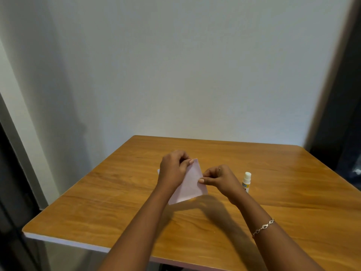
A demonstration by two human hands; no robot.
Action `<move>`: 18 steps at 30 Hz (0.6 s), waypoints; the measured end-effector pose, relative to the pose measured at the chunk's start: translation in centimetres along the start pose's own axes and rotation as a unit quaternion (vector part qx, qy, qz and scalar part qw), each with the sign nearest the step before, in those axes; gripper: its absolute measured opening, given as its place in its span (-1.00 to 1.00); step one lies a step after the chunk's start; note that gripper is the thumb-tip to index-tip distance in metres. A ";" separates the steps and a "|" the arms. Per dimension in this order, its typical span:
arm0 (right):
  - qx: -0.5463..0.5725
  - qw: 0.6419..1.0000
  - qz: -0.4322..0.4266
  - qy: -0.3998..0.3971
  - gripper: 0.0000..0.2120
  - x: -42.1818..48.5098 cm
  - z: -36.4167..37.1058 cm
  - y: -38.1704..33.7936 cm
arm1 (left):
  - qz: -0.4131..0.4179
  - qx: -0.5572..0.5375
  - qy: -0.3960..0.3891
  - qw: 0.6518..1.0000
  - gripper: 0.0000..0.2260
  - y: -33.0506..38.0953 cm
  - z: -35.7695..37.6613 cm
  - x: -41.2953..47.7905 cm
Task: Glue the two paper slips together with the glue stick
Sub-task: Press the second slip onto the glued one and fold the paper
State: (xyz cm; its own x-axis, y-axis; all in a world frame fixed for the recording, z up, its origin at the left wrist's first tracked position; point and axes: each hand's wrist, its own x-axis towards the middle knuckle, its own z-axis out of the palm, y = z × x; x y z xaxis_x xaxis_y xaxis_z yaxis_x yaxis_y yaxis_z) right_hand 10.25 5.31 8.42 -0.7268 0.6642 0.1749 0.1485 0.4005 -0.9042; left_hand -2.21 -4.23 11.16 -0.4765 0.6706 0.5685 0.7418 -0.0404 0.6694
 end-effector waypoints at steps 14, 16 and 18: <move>0.200 0.977 0.025 0.073 -0.90 -0.9 0.3 2.0 | -0.196 -0.177 0.138 0.955 -0.89 -1.4 1.5 -1.9; 0.168 0.982 0.014 0.083 -0.90 -0.8 0.4 1.6 | -0.185 -0.159 0.160 0.956 -0.94 -1.3 1.5 -2.2; 0.139 0.986 -0.001 0.088 -0.90 -0.8 0.4 1.2 | -0.096 -0.064 0.191 0.975 -0.94 -1.2 1.4 -2.4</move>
State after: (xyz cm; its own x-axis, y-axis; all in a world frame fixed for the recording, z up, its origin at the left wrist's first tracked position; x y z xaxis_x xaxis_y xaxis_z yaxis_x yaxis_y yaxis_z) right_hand 10.77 4.98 7.08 -0.5954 0.7727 0.2198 -0.0600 0.2301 -0.9713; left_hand -1.29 -4.74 8.35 -0.7598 0.3513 0.5471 0.5685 -0.0491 0.8212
